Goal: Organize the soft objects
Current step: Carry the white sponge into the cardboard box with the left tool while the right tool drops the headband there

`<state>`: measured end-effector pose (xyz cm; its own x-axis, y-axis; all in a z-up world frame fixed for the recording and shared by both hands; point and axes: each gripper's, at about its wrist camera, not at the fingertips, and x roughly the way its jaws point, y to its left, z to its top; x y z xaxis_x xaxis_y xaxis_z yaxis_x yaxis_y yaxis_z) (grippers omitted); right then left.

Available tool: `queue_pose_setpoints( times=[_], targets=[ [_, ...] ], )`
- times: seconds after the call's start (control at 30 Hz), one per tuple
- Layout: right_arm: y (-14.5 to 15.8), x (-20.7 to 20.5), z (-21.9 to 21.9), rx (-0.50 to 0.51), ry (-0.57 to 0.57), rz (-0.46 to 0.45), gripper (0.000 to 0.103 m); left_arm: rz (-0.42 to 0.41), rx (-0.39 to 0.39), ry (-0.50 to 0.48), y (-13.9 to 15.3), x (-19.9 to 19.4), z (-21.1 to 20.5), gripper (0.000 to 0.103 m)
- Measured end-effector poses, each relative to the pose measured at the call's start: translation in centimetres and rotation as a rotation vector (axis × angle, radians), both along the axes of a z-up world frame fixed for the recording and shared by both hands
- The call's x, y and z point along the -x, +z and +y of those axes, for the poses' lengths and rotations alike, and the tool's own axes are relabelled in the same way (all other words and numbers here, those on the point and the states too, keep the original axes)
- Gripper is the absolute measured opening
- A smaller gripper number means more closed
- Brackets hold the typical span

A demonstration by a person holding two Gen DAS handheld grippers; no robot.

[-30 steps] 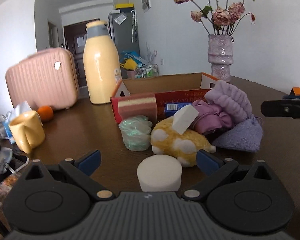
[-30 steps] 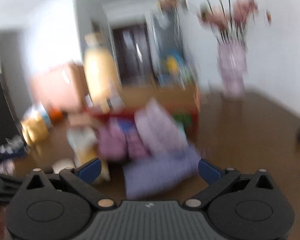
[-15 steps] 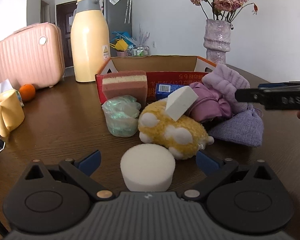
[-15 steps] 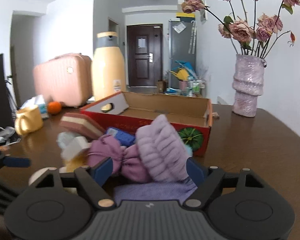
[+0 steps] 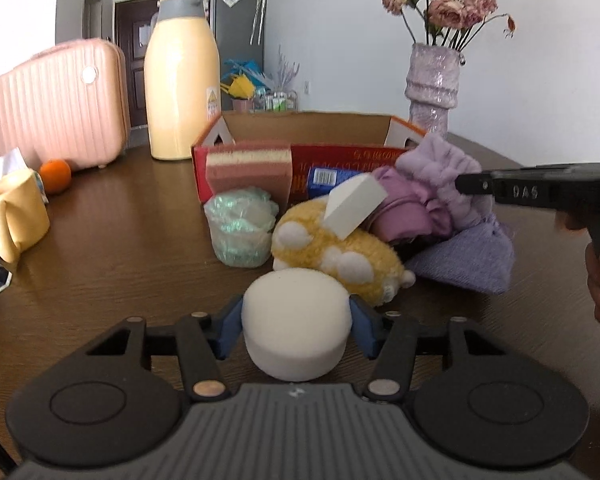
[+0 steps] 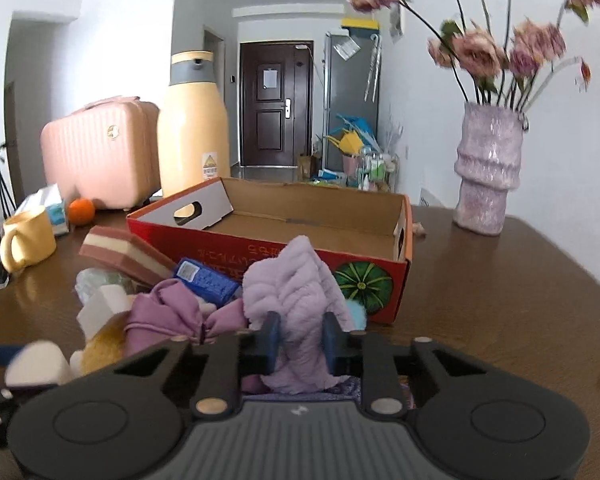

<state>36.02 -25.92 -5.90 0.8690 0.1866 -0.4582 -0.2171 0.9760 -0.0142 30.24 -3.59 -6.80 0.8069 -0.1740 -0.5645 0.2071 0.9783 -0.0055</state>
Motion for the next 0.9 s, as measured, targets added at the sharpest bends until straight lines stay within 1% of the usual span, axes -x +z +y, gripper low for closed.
queue_pose_setpoints(
  times=[0.13, 0.27, 0.47, 0.6, 0.73, 0.9],
  targets=[
    [0.9, 2.6, 0.6, 0.044, -0.002, -0.057, 0.009, -0.049, -0.009, 0.016, 1.2, 1.6, -0.3, 0.056],
    [2.3, 6.3, 0.5, 0.043, -0.004, -0.104, 0.009, -0.118, -0.017, 0.025, 2.9, 4.0, -0.5, 0.057],
    [3.9, 13.1, 1.0, 0.034, -0.001, -0.173, 0.009, -0.193, 0.006, 0.046, 4.6, 8.1, -0.5, 0.057],
    [3.7, 17.8, 2.0, 0.001, 0.018, -0.189, 0.009, -0.231, 0.011, 0.051, 5.0, 11.1, -0.5, 0.057],
    [2.9, 21.5, 2.8, -0.026, 0.026, -0.211, 0.008, -0.259, 0.019, 0.055, 5.2, 13.6, -0.2, 0.057],
    [2.5, 25.6, 2.7, -0.097, -0.005, -0.308, 0.008, -0.313, 0.024, 0.065, 5.6, 16.6, 0.0, 0.057]
  ],
)
